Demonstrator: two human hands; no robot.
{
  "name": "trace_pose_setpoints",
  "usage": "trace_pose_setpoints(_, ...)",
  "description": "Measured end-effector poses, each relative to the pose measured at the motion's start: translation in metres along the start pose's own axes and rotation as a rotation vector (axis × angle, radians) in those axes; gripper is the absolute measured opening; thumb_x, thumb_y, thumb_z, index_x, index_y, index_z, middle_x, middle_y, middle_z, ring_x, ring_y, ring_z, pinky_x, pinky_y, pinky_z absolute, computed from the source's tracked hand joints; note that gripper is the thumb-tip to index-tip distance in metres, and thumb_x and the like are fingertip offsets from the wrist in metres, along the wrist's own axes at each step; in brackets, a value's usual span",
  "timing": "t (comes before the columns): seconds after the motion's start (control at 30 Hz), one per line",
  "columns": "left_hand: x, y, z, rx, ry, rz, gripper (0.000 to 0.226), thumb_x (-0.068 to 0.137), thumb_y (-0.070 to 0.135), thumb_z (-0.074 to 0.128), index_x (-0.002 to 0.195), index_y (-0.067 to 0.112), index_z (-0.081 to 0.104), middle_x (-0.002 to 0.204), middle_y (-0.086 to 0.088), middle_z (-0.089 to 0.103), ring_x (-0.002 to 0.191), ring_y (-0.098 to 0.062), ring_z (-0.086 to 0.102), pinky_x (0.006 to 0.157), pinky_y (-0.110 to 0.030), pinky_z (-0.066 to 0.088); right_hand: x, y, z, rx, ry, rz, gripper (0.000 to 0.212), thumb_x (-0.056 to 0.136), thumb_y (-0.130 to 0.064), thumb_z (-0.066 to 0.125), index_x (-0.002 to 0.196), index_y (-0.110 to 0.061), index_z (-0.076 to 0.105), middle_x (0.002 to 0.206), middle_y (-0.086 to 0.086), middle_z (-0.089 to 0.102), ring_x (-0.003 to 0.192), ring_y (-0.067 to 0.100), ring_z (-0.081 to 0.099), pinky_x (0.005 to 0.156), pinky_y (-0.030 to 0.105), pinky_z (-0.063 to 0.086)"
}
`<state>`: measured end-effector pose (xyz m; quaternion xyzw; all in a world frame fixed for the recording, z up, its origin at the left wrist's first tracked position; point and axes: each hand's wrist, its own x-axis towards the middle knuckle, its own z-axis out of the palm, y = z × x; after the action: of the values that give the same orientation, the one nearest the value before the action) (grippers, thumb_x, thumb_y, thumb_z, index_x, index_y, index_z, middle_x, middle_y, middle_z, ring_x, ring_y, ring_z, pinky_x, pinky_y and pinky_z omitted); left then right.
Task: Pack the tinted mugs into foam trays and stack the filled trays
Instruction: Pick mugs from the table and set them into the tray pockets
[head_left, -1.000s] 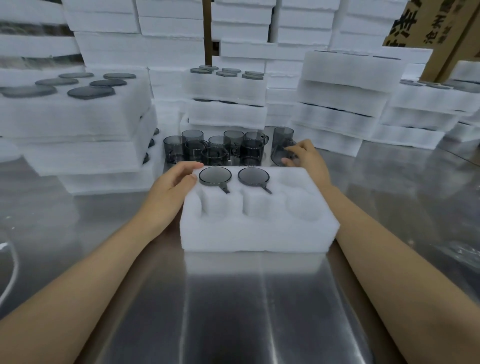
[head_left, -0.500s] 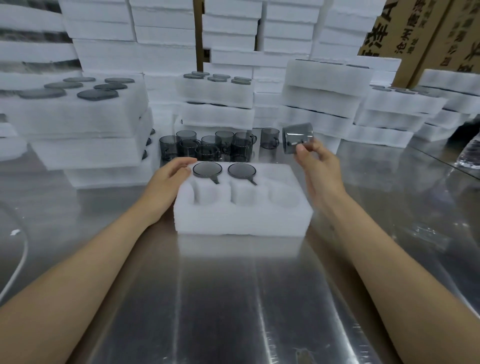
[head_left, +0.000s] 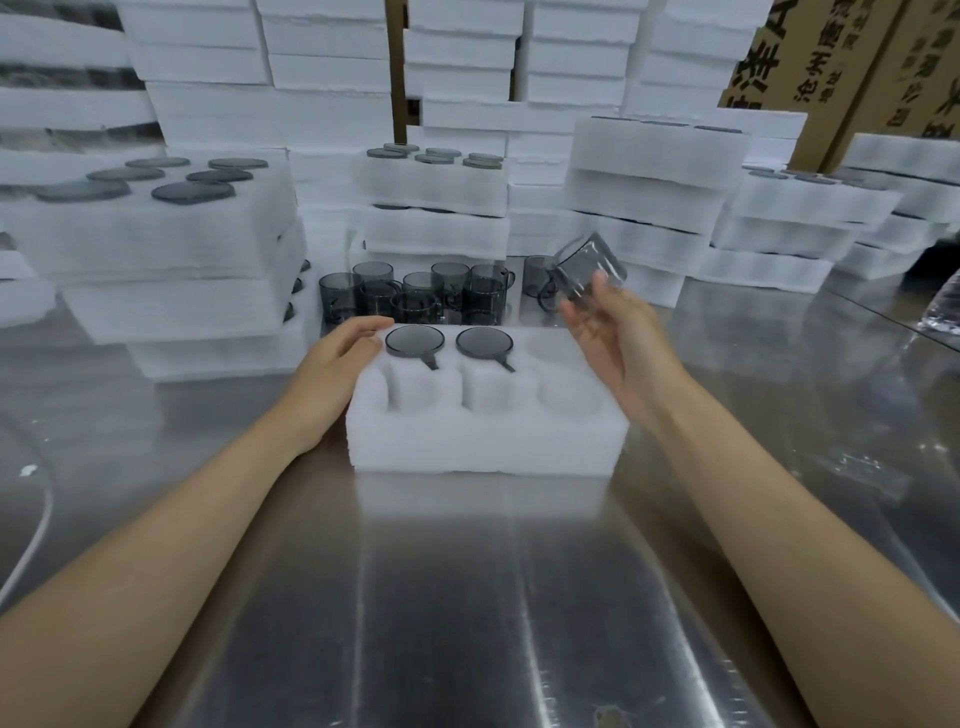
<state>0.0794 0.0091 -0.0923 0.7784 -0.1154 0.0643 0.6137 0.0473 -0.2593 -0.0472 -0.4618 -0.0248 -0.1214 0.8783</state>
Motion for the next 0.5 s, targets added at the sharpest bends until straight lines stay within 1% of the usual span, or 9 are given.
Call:
trace_pose_setpoints(0.07,0.000,-0.001,0.000,-0.004,0.001,0.000,0.026,0.099,0.022,0.046,0.111,0.039,0.064,0.113,0.023,0.064,0.094,0.015,0.058,0.079,-0.016,0.042,-0.002,-0.004,-0.001,-0.082,0.021,0.020,0.019,0.091,-0.032,0.061,0.089,-0.013,0.064,0.077,-0.001,0.065,0.063,0.009,0.056,0.061,0.016,0.048)
trace_pose_setpoints(0.13,0.000,-0.002,0.000,-0.005,0.002,0.001,0.027,0.099,0.022,0.046,0.110,0.039,0.064,0.112,0.023,0.064,0.095,0.014,0.058,0.079,-0.017,0.042,-0.004,-0.008,-0.001,-0.207,0.070,0.019,0.030,0.082,-0.049,0.066,0.084,-0.020,0.062,0.071,-0.003,0.060,0.054,0.008,0.044,0.051,0.018,0.037)
trace_pose_setpoints(0.17,0.000,-0.002,0.000,-0.001,0.002,0.002,0.027,0.099,0.023,0.046,0.110,0.040,0.064,0.113,0.023,0.064,0.096,0.013,0.058,0.079,-0.017,0.042,-0.005,-0.009,-0.001,-0.285,0.106,0.011,0.034,0.079,-0.054,0.067,0.081,-0.021,0.060,0.070,-0.003,0.058,0.055,0.009,0.041,0.051,0.019,0.033)
trace_pose_setpoints(0.2,0.000,-0.002,0.000,0.001,0.001,0.004,0.027,0.099,0.023,0.046,0.110,0.040,0.064,0.113,0.023,0.064,0.096,0.012,0.059,0.079,-0.017,0.042,-0.005,-0.010,0.001,-0.364,0.144,-0.002,0.037,0.078,-0.057,0.068,0.078,-0.022,0.058,0.071,-0.004,0.057,0.058,0.011,0.043,0.056,0.022,0.033)
trace_pose_setpoints(0.27,0.000,-0.002,0.000,-0.003,-0.002,0.003,0.026,0.099,0.023,0.046,0.109,0.040,0.064,0.113,0.021,0.065,0.098,0.008,0.060,0.080,-0.018,0.043,-0.007,-0.008,0.003,-0.488,0.197,-0.053,0.040,0.078,-0.054,0.071,0.068,-0.022,0.048,0.074,-0.003,0.056,0.071,0.016,0.050,0.069,0.027,0.039)
trace_pose_setpoints(0.33,0.001,-0.002,0.000,-0.004,-0.001,0.002,0.026,0.099,0.022,0.046,0.110,0.038,0.064,0.116,0.017,0.064,0.105,0.001,0.059,0.085,-0.021,0.043,-0.011,-0.007,0.007,-0.561,0.202,-0.121,0.047,0.079,-0.048,0.073,0.061,-0.022,0.038,0.072,-0.002,0.056,0.074,0.018,0.056,0.077,0.032,0.045)
trace_pose_setpoints(0.37,0.001,-0.002,0.000,0.000,-0.001,0.002,0.026,0.099,0.022,0.046,0.111,0.037,0.063,0.117,0.015,0.064,0.108,-0.002,0.058,0.088,-0.023,0.043,-0.013,-0.008,0.008,-0.572,0.191,-0.148,0.047,0.080,-0.045,0.073,0.059,-0.021,0.038,0.072,-0.003,0.058,0.073,0.018,0.059,0.078,0.032,0.048)
trace_pose_setpoints(0.43,0.001,-0.003,0.000,0.007,0.001,0.003,0.026,0.099,0.021,0.046,0.112,0.036,0.063,0.119,0.013,0.063,0.112,-0.006,0.057,0.093,-0.025,0.042,-0.015,-0.011,0.011,-0.535,0.149,-0.166,0.046,0.081,-0.041,0.074,0.056,-0.021,0.041,0.081,0.000,0.065,0.073,0.017,0.064,0.076,0.029,0.052)
trace_pose_setpoints(0.5,0.001,-0.002,0.000,0.013,-0.001,0.004,0.026,0.099,0.021,0.046,0.113,0.036,0.063,0.120,0.012,0.063,0.113,-0.007,0.056,0.095,-0.026,0.042,-0.016,-0.016,0.014,-0.488,0.096,-0.148,0.040,0.081,-0.035,0.075,0.058,-0.016,0.049,0.088,0.006,0.066,0.078,0.017,0.063,0.081,0.029,0.056)
